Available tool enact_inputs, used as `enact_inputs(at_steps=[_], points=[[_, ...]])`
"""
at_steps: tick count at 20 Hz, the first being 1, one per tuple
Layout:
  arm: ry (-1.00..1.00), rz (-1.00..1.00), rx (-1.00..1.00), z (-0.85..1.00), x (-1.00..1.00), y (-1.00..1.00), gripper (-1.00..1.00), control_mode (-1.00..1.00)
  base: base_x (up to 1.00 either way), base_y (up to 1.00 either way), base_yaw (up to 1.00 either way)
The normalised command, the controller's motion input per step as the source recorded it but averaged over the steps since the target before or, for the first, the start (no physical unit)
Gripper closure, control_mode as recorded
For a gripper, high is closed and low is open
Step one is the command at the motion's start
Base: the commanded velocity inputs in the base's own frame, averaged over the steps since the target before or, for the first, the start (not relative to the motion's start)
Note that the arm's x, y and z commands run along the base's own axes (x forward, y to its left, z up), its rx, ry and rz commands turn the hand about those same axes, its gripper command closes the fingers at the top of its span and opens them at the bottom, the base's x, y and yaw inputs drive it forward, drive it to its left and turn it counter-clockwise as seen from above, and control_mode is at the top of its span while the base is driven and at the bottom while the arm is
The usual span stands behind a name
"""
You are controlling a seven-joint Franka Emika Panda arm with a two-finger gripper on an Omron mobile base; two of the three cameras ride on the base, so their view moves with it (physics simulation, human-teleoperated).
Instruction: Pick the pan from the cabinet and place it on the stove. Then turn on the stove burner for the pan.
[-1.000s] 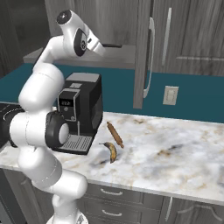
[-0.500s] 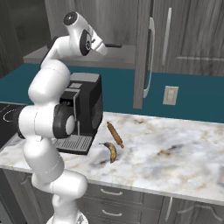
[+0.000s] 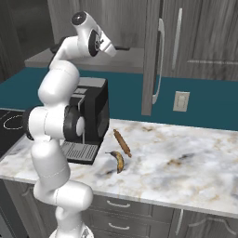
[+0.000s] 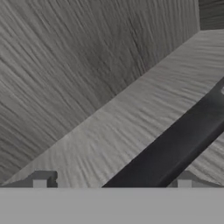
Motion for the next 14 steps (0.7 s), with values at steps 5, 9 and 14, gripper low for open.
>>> enact_inputs(at_steps=[5,9,14], points=[[0.00,0.00,0.00,-0.11,0.37,0.00,-1.00,-1.00,0.00,0.00,0.00],[0.05,-0.01,0.00,-0.16,0.34,0.00,-1.00,-1.00,0.00,0.00,0.00],[0.08,0.00,0.03,-0.17,0.31,0.09,-1.00,-1.00,0.00,0.00,0.00]])
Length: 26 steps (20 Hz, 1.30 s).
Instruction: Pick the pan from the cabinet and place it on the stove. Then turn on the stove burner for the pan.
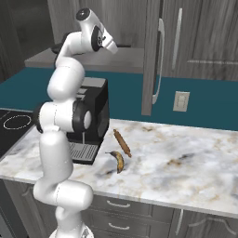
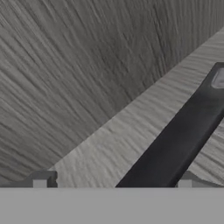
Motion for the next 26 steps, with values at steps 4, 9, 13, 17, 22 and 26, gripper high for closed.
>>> enact_inputs(at_steps=[4,9,13,17,22,26], points=[[0.03,0.00,0.01,-0.31,0.25,0.15,1.00,-1.00,0.00,0.00,0.00],[-0.01,0.00,0.07,-0.28,0.10,0.03,1.00,-1.00,0.00,0.00,0.00],[-0.17,0.00,0.11,-0.07,0.00,0.00,1.00,-1.00,0.00,0.00,0.00],[-0.24,0.00,0.10,-0.08,-0.01,0.00,1.00,-1.00,0.00,0.00,0.00],[-0.28,-0.01,0.03,-0.42,-0.04,0.00,1.00,-1.00,0.00,0.00,0.00],[-0.26,-0.05,0.01,-0.06,-0.24,0.00,1.00,-1.00,0.00,0.00,0.00]])
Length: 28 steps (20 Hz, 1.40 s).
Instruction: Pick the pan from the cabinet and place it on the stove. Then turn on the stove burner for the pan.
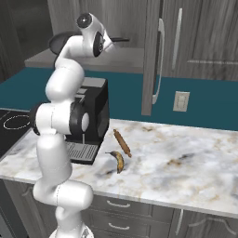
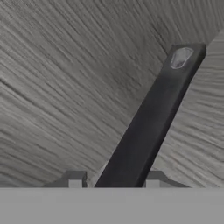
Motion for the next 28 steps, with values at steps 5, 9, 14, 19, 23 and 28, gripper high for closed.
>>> enact_inputs(at_steps=[5,9,14,19,23,28], points=[[-0.20,-0.09,0.05,0.00,-0.53,0.00,1.00,-1.00,0.00,0.00,0.00],[-0.08,-0.10,0.09,0.11,-0.75,0.00,1.00,-1.00,0.00,0.00,0.00],[0.00,-0.09,0.08,0.01,-0.85,-0.01,1.00,-1.00,0.00,0.00,0.00],[0.00,-0.08,0.08,0.00,-0.88,-0.05,1.00,-1.00,0.00,0.00,0.00],[0.00,-0.03,0.06,0.00,-0.88,-0.08,1.00,-1.00,0.00,0.00,0.00],[0.02,0.00,0.03,-0.14,-0.88,0.00,1.00,-1.00,0.00,0.00,0.00]])
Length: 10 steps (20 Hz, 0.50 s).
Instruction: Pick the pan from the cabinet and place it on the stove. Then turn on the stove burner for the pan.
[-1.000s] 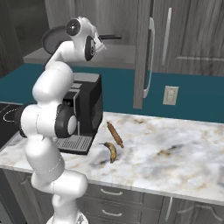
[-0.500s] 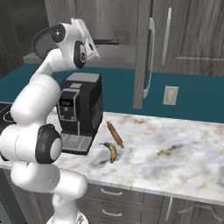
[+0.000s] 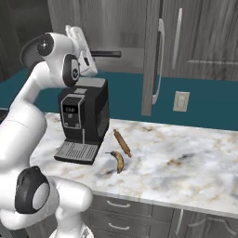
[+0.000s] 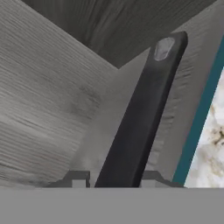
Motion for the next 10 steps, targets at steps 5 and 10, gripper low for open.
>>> enact_inputs(at_steps=[5,10], points=[[0.06,0.00,0.00,-0.33,-0.90,0.00,1.00,-1.00,0.00,0.00,0.00],[0.07,0.00,0.01,-0.48,-0.91,0.00,1.00,-1.00,0.00,0.00,0.00]])
